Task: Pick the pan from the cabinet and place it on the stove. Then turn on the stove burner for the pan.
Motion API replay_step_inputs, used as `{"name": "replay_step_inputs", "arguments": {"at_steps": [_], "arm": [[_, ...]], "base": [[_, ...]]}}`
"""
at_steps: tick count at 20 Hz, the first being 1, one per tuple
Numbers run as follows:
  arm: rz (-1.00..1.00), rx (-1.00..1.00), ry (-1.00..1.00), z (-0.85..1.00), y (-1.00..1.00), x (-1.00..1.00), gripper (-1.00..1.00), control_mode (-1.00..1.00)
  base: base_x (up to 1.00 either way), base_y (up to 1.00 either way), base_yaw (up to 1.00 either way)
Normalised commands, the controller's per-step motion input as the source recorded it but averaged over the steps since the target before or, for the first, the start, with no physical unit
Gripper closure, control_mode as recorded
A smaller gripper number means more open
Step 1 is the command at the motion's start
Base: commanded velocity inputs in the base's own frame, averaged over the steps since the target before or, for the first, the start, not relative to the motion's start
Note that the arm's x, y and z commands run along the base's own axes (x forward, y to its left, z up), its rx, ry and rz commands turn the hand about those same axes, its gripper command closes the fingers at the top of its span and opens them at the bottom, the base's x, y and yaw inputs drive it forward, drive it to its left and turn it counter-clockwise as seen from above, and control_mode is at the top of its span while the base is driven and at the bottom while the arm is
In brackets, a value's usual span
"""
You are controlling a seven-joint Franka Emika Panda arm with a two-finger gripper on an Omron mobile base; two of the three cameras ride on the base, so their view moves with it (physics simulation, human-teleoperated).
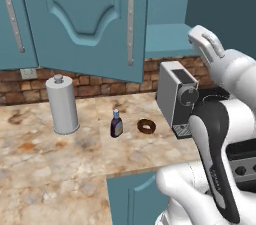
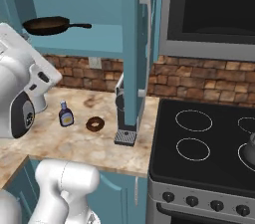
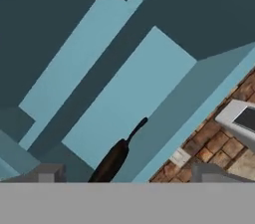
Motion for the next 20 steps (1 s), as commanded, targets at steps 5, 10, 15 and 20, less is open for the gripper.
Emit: {"name": "replay_step_inputs", "arguments": {"at_steps": [5,10,15,20], "arm": [[0.16,0.17,0.14,-0.18,-0.16,0.41,-1.00,-1.00],[0.09,0.16,0.13,-0.13,0.00,0.56,-1.00,-1.00],[0.14,0.09,0.09,-0.19,0.29,0.51,-1.00,-1.00],[0.13,0.06,0.05,-0.26,0.39,0.44,-1.00,-1.00]], "base": [[0.00,0.00,0.00],[0.00,0.00,0.00],[0.00,0.00,0.00],[0.00,0.00,0.00]]}}
